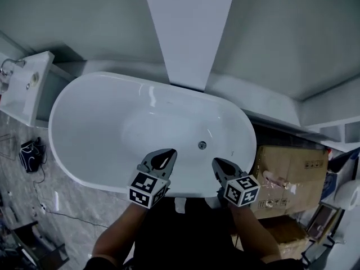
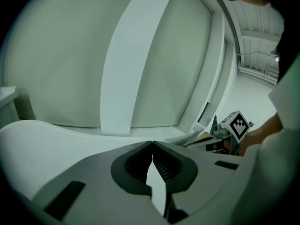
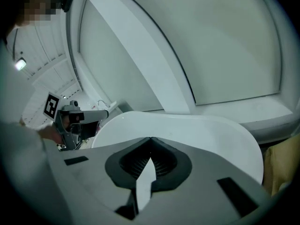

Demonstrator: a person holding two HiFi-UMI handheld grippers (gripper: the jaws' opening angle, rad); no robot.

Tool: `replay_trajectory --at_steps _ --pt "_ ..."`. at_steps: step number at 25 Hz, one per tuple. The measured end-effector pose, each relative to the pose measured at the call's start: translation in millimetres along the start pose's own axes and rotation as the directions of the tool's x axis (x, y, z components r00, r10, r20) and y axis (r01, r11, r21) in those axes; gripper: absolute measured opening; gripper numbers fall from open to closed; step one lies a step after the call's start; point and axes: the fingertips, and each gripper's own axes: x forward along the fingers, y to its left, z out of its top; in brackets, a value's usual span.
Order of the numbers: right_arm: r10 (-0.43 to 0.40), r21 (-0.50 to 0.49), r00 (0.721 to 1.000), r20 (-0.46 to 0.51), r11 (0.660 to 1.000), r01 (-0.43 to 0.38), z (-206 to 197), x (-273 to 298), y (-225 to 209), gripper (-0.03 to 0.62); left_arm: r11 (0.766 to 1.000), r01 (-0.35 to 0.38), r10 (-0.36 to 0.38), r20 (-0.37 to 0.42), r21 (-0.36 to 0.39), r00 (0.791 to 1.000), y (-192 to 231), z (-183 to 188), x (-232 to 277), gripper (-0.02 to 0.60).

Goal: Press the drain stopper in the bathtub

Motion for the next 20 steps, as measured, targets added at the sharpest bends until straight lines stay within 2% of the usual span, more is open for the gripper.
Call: replay_trajectory --at_steps 5,9,13,20 --pt "0.02 0.009 0.996 -0.085 1.0 -0.02 -24 52 10 0.014 0.998 0.002 -0.004 -0.036 -0.059 0.999 35 -44 10 0.017" --pt "0.037 -0.001 0.986 -0.16 0.999 -0.038 -59 99 1 0.014 0.996 0.006 -0.011 -0.07 -0.084 0.998 64 -85 40 0.017" --pt "0.016 0.024 0.98 -0.198 1.0 -0.012 -90 144 -27 0.014 0.994 0.014 -0.026 -0.102 -0.108 0.994 89 -124 72 0.017" --pt "-0.014 0.043 0.969 -0.248 0.999 0.026 -159 223 -103 0.014 0.995 0.021 -0.036 -0.148 -0.1 0.988 122 -186 141 0.017"
